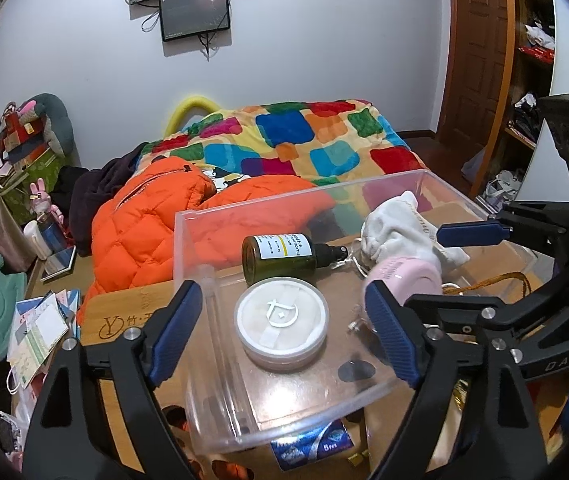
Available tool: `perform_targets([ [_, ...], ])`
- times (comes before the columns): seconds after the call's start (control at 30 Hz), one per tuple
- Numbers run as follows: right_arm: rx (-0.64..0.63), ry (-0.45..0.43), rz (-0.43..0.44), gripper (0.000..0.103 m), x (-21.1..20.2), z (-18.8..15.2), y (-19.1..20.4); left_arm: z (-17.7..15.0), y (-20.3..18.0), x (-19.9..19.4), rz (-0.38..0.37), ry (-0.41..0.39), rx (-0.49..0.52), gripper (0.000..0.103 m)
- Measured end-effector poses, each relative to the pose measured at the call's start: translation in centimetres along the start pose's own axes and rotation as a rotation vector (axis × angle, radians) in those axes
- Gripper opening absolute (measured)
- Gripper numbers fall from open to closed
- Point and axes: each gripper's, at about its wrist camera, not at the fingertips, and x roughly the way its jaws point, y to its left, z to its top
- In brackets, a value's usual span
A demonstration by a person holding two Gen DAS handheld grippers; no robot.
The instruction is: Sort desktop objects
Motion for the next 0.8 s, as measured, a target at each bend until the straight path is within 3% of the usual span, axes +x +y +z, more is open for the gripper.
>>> perform_targets([
  [0.1, -0.009, -0.009, -0.014, 0.076, -0.9, -0.2, 0.3, 0.0, -0.1, -0.9, 0.037, -0.014, 0.005, 0.096],
  [0.37, -0.007, -0.062, -0.05, 0.084, -3.9, -0.6, 1.2, -0.5, -1.0, -3.4, 0.087, -0.045, 0.053, 0.098],
  [0.6, -0.025, -0.088, -0.085, 0.086, -6.2, -1.8, 2.1, -1.4, -2.7, -6.2, 0.127, -0.099, 0.118, 0.101],
  [0.8, -0.044, -0.104, -0.119, 0.086, -8.1, -3.2, 2.6, -2.2, -3.8, -7.6, 0.134, -0.105, 0.117, 0.101],
])
